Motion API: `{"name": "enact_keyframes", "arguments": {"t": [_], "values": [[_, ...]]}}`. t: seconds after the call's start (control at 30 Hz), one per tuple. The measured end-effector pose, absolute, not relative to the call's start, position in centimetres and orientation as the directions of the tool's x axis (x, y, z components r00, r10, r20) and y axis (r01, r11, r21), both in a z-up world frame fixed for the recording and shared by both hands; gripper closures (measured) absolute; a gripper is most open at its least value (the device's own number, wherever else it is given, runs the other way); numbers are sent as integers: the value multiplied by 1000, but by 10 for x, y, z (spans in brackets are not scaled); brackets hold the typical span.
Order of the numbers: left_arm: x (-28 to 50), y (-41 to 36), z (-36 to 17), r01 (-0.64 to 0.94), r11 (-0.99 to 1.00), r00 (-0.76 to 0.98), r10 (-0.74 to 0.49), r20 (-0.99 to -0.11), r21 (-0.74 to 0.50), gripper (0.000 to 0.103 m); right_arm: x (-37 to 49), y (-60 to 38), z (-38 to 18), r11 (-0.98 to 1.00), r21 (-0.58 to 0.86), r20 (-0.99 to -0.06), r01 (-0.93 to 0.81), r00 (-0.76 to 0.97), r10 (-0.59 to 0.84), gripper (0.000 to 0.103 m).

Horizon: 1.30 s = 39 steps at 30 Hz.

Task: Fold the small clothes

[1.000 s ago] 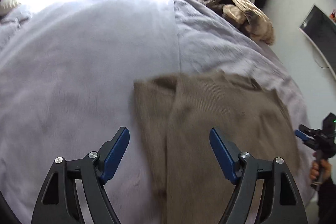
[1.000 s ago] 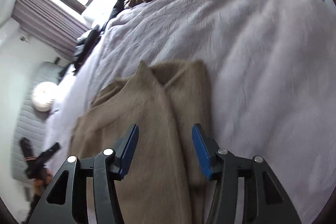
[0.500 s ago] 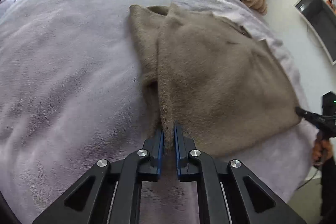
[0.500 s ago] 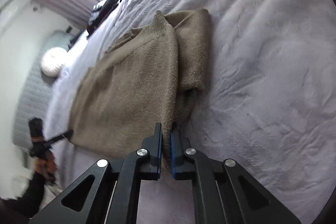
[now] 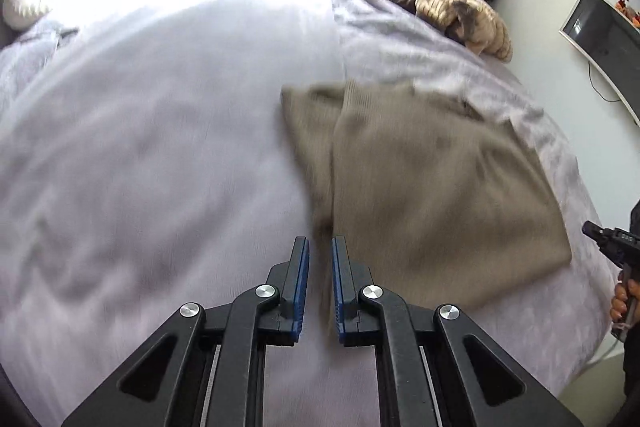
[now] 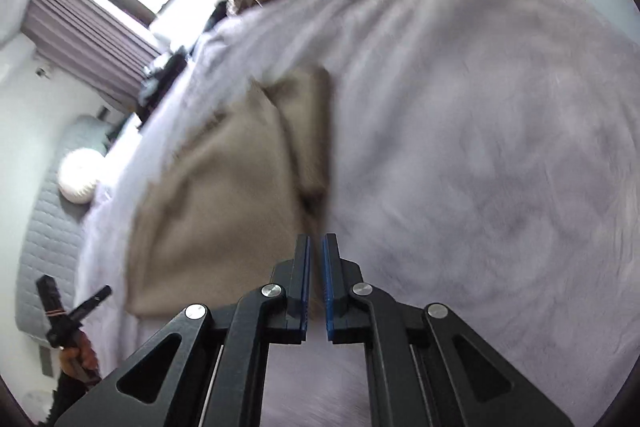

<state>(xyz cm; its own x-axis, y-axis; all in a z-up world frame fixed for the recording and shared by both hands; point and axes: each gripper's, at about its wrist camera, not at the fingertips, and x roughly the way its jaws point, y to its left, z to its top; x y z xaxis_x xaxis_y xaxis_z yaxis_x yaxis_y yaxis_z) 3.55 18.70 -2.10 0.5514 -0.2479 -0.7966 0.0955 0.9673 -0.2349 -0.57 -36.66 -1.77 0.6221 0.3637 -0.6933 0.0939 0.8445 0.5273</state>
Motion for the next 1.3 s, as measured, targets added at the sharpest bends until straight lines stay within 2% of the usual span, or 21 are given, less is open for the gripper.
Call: {"name": "enact_keyframes", "arguments": {"t": [0.13, 0.2, 0.3, 0.33, 0.4, 0.47, 0.57, 0.6, 0.67, 0.83, 0.97, 1.2, 1.23, 1.3], "values": [[89, 154, -18, 108, 960, 565, -273, -779, -258, 91, 48, -327, -14, 861, 505, -701, 56, 609, 372, 93], [111, 135, -24, 113, 969, 573, -245, -782, -221, 91, 65, -319, -26, 857, 512, -705, 58, 599, 381, 93], [136, 120, -50, 70, 985, 521, -172, -836, -159, 91, 82, -315, -50, 863, 496, -742, 96, 564, 364, 93], [140, 120, -61, 56, 988, 500, -154, -852, -146, 91, 86, -315, -60, 864, 490, -756, 114, 550, 356, 99], [141, 130, -74, 53, 981, 501, -190, -845, -189, 90, 86, -327, -74, 827, 550, -725, 119, 560, 401, 103], [139, 140, -72, 48, 969, 500, -234, -834, -243, 90, 79, -342, -79, 777, 613, -690, 143, 576, 439, 103], [129, 145, -61, 52, 969, 493, -235, -838, -242, 90, 66, -356, -75, 756, 627, -687, 187, 590, 424, 103], [125, 143, -58, 54, 973, 499, -219, -839, -222, 90, 61, -358, -72, 755, 628, -686, 189, 592, 422, 99], [115, 138, -51, 57, 981, 513, -188, -838, -185, 90, 51, -357, -65, 763, 617, -692, 193, 595, 410, 98], [82, 136, -42, 49, 976, 514, -207, -832, -213, 90, 26, -345, -53, 761, 627, -682, 168, 591, 431, 96], [56, 129, -39, 47, 978, 512, -199, -836, -204, 90, 3, -333, -51, 733, 660, -663, 163, 585, 467, 83], [22, 114, -31, 43, 979, 514, -195, -835, -202, 90, -24, -314, -52, 714, 682, -657, 160, 564, 501, 83], [18, 113, -29, 43, 979, 515, -193, -835, -200, 90, -28, -312, -52, 715, 680, -659, 161, 562, 500, 80], [9, 110, -27, 49, 980, 515, -191, -835, -194, 89, -35, -309, -50, 721, 674, -663, 160, 561, 495, 60]]}}
